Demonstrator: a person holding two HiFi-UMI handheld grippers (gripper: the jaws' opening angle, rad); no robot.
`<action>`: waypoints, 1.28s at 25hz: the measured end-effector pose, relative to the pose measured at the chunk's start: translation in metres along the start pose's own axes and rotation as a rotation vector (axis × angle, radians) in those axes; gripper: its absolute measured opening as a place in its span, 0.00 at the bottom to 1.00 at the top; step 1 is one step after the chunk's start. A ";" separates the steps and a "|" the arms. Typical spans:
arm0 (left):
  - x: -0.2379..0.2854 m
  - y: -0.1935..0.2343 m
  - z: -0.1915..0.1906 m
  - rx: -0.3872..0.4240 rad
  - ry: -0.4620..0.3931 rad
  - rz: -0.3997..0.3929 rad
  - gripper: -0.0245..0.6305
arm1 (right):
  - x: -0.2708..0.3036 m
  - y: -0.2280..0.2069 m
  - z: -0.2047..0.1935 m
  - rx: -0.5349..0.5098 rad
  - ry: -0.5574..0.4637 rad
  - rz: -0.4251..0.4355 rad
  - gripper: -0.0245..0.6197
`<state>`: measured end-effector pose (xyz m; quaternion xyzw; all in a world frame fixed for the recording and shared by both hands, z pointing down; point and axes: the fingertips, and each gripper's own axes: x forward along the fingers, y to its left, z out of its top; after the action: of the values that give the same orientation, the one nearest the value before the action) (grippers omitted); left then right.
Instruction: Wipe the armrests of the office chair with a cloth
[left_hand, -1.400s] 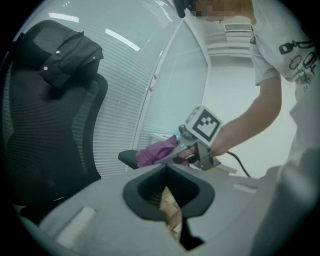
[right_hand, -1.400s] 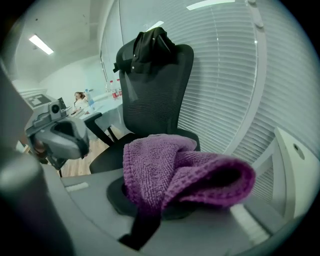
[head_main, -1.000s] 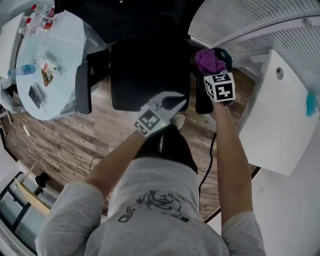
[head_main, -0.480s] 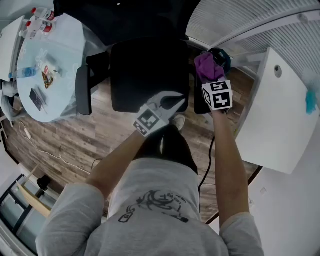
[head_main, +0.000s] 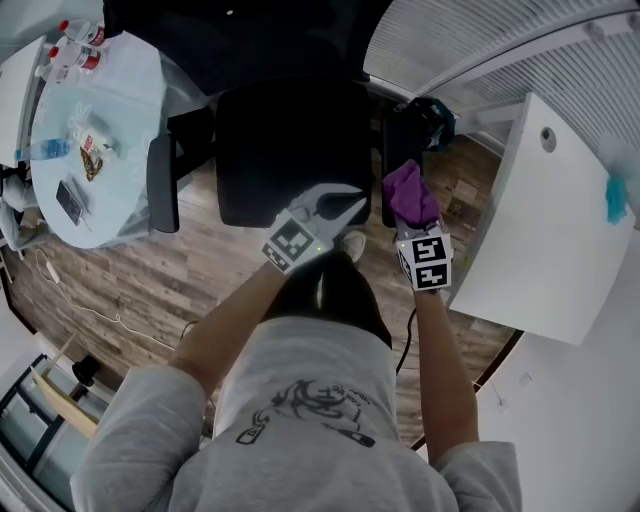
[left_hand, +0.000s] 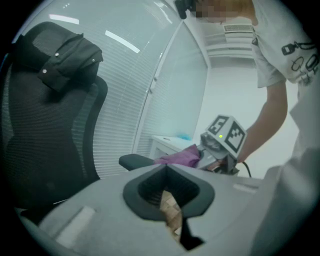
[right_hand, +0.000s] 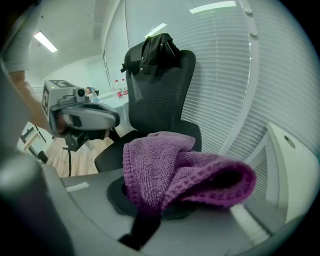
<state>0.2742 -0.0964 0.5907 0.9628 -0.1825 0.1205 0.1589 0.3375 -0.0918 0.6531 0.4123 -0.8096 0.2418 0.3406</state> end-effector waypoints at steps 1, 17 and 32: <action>0.000 0.000 0.000 0.001 0.001 -0.002 0.04 | -0.006 0.006 -0.007 0.002 0.002 0.000 0.09; -0.003 0.001 -0.009 -0.007 0.009 -0.011 0.04 | 0.000 -0.002 -0.006 0.056 0.041 -0.005 0.09; -0.015 0.011 -0.009 -0.014 0.004 0.020 0.04 | 0.077 -0.057 0.076 -0.041 0.053 -0.018 0.09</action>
<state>0.2547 -0.0983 0.5974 0.9595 -0.1927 0.1227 0.1647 0.3253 -0.2126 0.6681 0.4061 -0.8013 0.2329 0.3725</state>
